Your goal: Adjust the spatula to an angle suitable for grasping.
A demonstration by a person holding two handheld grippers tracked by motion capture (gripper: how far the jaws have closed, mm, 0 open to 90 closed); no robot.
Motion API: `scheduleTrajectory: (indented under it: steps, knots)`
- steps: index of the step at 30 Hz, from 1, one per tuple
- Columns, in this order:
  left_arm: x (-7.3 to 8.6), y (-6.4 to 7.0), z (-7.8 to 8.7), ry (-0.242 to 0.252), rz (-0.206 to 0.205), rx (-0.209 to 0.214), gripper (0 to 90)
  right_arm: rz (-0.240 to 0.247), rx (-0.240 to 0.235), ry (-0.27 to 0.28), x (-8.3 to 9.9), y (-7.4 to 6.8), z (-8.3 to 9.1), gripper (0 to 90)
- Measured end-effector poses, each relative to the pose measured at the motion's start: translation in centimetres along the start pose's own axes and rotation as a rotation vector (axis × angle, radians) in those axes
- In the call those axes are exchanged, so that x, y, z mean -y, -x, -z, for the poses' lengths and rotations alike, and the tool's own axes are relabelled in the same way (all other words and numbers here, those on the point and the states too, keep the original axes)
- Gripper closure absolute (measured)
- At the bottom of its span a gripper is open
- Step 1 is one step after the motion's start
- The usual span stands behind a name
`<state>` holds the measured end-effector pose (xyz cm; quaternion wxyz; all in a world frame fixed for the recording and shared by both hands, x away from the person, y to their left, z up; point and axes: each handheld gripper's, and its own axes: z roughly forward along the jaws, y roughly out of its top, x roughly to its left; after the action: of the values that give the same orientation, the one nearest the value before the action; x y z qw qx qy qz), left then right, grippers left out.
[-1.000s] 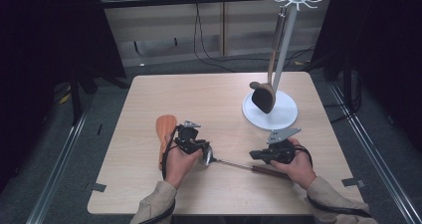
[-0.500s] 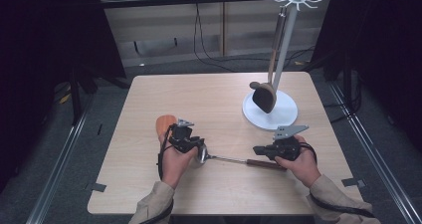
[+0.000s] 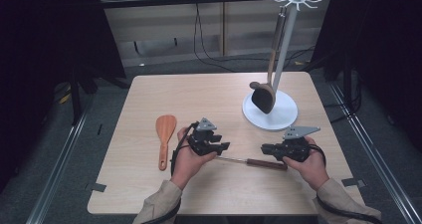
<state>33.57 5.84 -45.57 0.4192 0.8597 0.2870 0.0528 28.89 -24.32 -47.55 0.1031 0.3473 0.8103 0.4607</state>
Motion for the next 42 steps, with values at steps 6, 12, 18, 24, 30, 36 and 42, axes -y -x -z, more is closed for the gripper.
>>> scheduleTrajectory:
  steps: [6, 12, 18, 24, 30, 36, 42]
  knots:
    - [0.0, 0.7, -1.8, -0.049, -0.051, 0.056, 55.7, -0.037, 0.051, 0.027, 0.5, 0.5, 1.0, 64.2]
    - [0.4, 1.3, -3.2, -0.109, -0.082, 0.117, 54.5, -0.058, 0.076, 0.047, 0.7, 0.6, 1.7, 56.8]
    - [1.0, 1.4, -4.6, -0.198, -0.131, 0.131, 52.4, -0.076, 0.082, 0.048, 0.9, 0.6, 1.9, 47.4]
    - [0.9, 1.4, -5.0, -0.193, -0.119, 0.124, 56.0, -0.088, 0.091, 0.058, 0.8, 0.8, 2.2, 44.3]
    - [0.8, 1.4, -4.9, -0.222, -0.144, 0.133, 54.9, -0.098, 0.098, 0.058, 1.0, 0.9, 2.3, 43.5]
    - [0.7, 1.7, -5.0, -0.226, -0.178, 0.156, 59.8, -0.096, 0.096, 0.054, 0.9, 1.0, 2.3, 43.2]
    - [0.8, 1.8, -4.8, -0.237, -0.196, 0.166, 60.6, -0.096, 0.098, 0.056, 0.9, 1.0, 2.3, 42.8]
